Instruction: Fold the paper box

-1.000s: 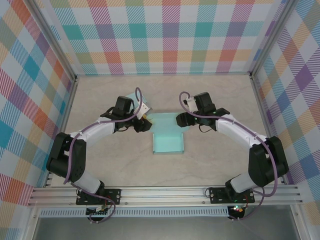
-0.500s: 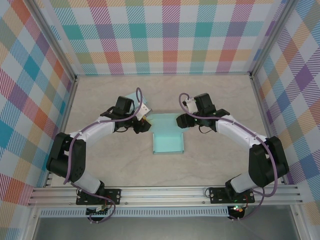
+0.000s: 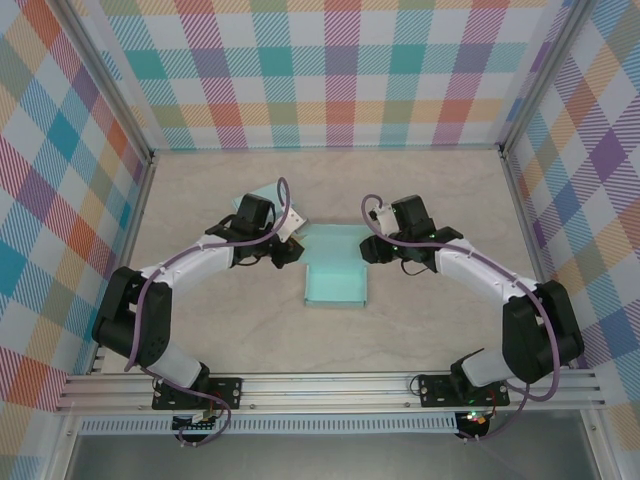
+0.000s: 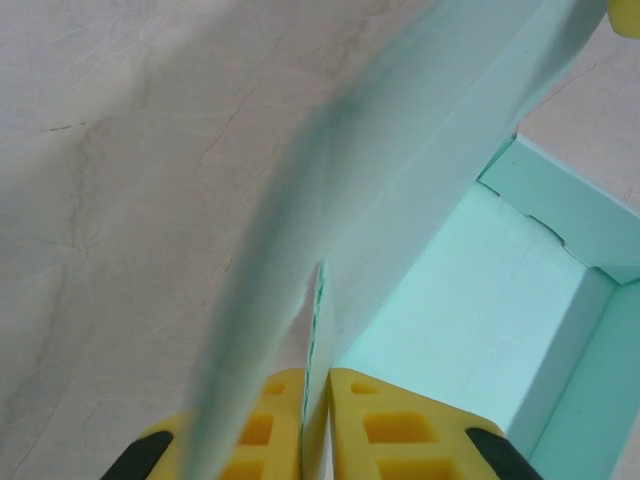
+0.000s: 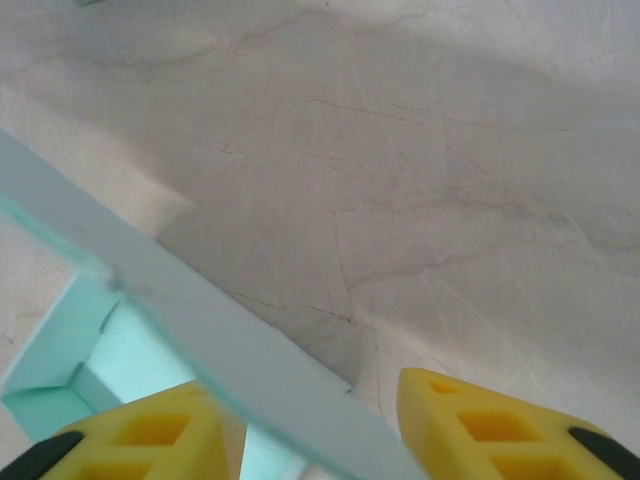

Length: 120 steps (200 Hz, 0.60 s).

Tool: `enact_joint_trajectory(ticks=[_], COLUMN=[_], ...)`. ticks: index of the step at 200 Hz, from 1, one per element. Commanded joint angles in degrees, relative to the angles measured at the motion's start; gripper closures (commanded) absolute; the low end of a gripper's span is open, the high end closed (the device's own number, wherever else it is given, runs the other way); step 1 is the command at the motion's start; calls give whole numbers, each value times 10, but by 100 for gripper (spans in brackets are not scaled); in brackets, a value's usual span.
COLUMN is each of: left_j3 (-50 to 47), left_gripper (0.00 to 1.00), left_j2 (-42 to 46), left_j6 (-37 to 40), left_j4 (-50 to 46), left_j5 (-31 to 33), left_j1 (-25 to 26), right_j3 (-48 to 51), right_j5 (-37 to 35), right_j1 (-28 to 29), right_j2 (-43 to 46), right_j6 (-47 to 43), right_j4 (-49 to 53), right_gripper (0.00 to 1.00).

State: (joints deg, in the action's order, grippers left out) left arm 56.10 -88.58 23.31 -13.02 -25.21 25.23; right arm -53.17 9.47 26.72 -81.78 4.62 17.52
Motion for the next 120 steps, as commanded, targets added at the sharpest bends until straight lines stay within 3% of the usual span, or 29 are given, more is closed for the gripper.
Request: enact_joint_trajectory(ticks=[1, 16, 49, 90, 120], left_j3=[3, 2, -5, -5, 10], left_gripper=[93, 100, 100, 100, 100], left_j2=[22, 26, 42, 44, 10], left_j6=[-19, -37, -101, -196, -230], left_j4=[15, 24, 68, 137, 170], left_j5=[26, 51, 141, 268, 332], left_j1=[17, 32, 72, 121, 151], right_j3=[8, 10, 9, -32, -46], right_j5=[-6, -24, -94, -236, -246], right_j1=[10, 18, 42, 51, 52], right_j2=[14, 16, 15, -16, -38], right_j6=[4, 10, 25, 65, 104], right_j4=[-16, -22, -36, -34, -71], right_gripper=[61, 65, 76, 84, 87])
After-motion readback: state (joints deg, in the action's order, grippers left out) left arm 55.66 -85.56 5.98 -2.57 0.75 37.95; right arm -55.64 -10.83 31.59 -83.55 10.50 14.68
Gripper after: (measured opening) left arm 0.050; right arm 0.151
